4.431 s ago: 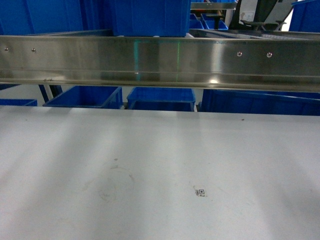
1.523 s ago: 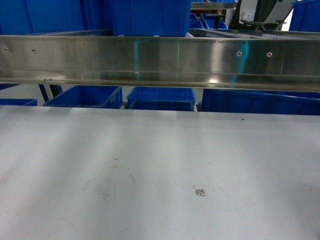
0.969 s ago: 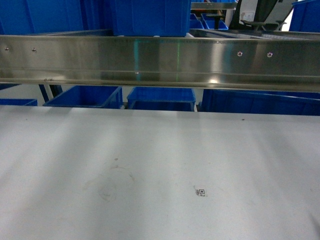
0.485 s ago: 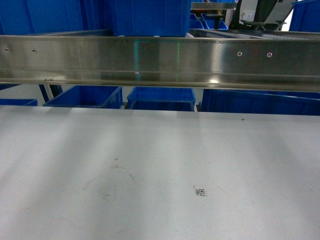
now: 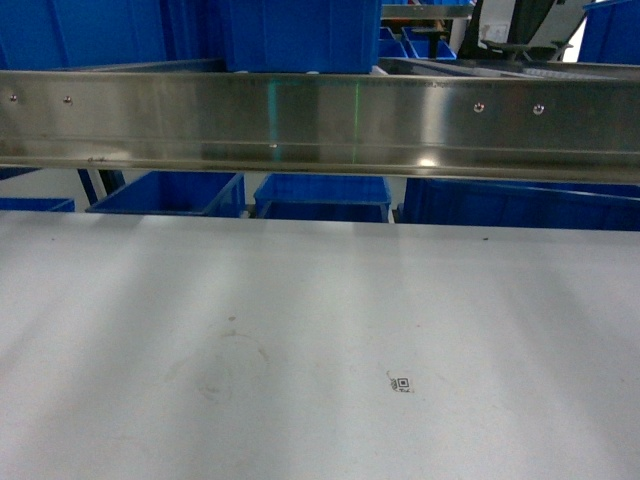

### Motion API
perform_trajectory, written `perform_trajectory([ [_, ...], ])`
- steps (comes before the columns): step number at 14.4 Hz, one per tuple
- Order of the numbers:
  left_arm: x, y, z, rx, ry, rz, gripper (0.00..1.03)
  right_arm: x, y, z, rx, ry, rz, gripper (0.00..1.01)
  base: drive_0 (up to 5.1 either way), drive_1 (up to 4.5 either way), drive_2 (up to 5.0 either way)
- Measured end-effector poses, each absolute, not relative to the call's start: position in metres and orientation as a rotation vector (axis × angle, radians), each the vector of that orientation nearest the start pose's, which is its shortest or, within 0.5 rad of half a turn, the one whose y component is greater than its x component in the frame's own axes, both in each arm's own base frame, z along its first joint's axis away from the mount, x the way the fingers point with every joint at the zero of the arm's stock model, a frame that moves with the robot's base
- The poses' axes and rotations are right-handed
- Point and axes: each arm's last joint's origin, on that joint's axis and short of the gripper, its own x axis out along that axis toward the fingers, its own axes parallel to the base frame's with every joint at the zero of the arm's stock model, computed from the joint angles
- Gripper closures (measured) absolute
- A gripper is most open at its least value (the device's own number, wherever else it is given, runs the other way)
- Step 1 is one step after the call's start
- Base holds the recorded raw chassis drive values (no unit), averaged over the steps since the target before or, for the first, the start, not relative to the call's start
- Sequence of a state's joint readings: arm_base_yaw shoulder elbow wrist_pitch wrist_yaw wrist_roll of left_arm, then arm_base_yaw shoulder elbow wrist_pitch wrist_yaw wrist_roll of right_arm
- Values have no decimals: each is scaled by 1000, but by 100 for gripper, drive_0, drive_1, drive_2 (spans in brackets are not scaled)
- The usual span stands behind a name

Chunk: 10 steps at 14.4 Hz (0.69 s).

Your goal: Place magnetic block on left shelf second layer

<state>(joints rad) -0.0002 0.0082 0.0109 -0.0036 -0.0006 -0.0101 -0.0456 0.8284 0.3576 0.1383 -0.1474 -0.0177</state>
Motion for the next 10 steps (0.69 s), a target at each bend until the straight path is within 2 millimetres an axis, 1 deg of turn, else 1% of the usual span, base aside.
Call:
perform_trajectory([
  [9, 98, 0, 166, -10, 1, 0, 5, 177, -4, 207, 13, 352, 103, 68, 0, 0, 0],
  [10, 98, 0, 166, -10, 2, 0, 5, 178, -4, 207, 13, 351, 103, 68, -479, 149, 346],
])
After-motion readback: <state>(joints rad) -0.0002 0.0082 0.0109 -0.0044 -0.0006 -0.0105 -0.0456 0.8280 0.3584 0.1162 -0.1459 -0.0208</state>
